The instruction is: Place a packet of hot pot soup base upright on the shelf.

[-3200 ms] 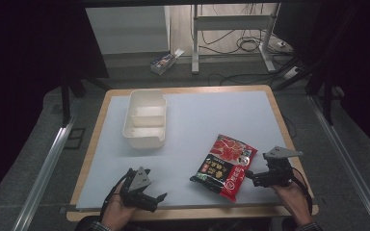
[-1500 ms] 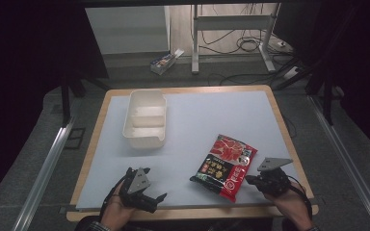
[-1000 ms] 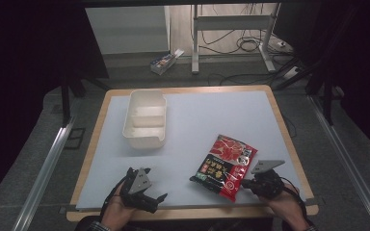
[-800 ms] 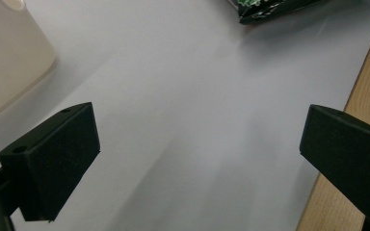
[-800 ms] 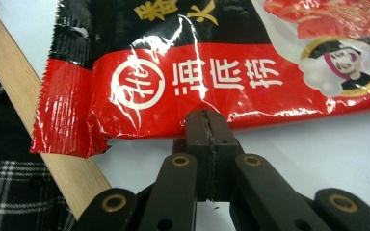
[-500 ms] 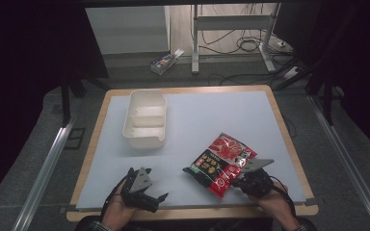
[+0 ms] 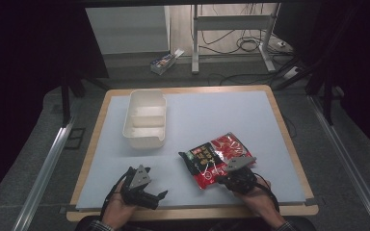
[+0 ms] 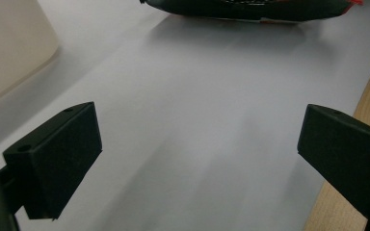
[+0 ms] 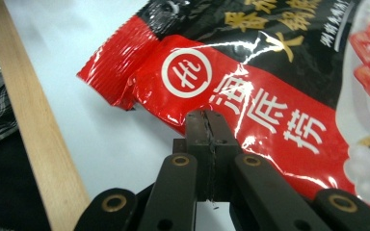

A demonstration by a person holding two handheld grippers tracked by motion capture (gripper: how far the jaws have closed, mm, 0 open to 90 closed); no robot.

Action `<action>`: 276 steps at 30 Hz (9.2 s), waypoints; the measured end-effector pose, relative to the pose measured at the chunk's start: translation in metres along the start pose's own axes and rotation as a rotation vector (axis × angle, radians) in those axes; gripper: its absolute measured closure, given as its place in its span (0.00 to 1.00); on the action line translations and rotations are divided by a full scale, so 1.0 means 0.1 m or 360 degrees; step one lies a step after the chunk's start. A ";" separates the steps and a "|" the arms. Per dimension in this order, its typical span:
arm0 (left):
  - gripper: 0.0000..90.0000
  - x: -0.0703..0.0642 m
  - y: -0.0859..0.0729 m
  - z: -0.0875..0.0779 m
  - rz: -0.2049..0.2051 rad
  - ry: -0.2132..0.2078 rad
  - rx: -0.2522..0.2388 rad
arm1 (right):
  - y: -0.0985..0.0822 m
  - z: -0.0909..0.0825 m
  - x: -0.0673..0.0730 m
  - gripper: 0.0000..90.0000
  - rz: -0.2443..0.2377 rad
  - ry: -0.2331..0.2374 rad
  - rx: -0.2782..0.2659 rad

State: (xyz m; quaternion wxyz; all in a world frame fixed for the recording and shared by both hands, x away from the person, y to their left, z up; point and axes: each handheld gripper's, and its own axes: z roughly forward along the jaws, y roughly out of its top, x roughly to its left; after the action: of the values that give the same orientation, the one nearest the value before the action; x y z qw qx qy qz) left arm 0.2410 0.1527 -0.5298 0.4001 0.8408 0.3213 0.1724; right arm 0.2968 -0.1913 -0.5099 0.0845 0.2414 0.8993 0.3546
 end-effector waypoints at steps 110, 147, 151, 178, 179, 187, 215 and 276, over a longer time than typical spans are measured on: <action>1.00 -0.07 0.62 0.97 0.0147 -0.0262 -0.0022 | 0.55 -0.37 -0.31 0.28 0.0298 -0.0161 -0.0276; 0.32 -0.10 0.59 0.59 0.0075 -0.0180 -0.0054 | 1.14 -0.47 -0.55 0.82 0.0433 -0.0019 -0.0401; 0.26 -0.10 0.54 0.50 0.0059 -0.0192 -0.0065 | 1.20 -0.50 -0.61 0.82 0.0424 -0.0039 -0.0404; 0.06 -0.16 0.18 0.06 0.0066 -0.0106 0.0025 | 1.89 -0.32 -0.97 0.81 0.0376 -0.0073 -0.0474; 0.06 -0.17 0.17 0.06 0.0073 -0.0103 0.0031 | 1.92 -0.30 -0.99 0.81 0.0373 -0.0076 -0.0474; 0.02 -0.19 0.11 -0.01 0.0092 -0.0069 0.0029 | 2.17 -0.18 -1.11 0.81 0.0376 -0.0081 -0.0490; 0.00 -0.11 -0.04 -0.13 0.0022 -0.0049 0.0020 | 3.00 0.38 -1.42 0.81 0.0350 -0.0036 -0.0578; 0.01 0.05 -0.08 -0.18 -0.0185 -0.0236 -0.0207 | 3.29 1.59 -1.22 0.25 0.0070 -0.0163 -0.0263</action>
State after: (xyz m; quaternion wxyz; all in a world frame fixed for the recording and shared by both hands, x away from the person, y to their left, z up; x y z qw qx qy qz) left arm 0.2322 0.1698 -0.5247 0.4857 0.8036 0.3271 0.1066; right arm 0.5776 0.0517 -0.4058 0.1421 0.2710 0.8561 0.4165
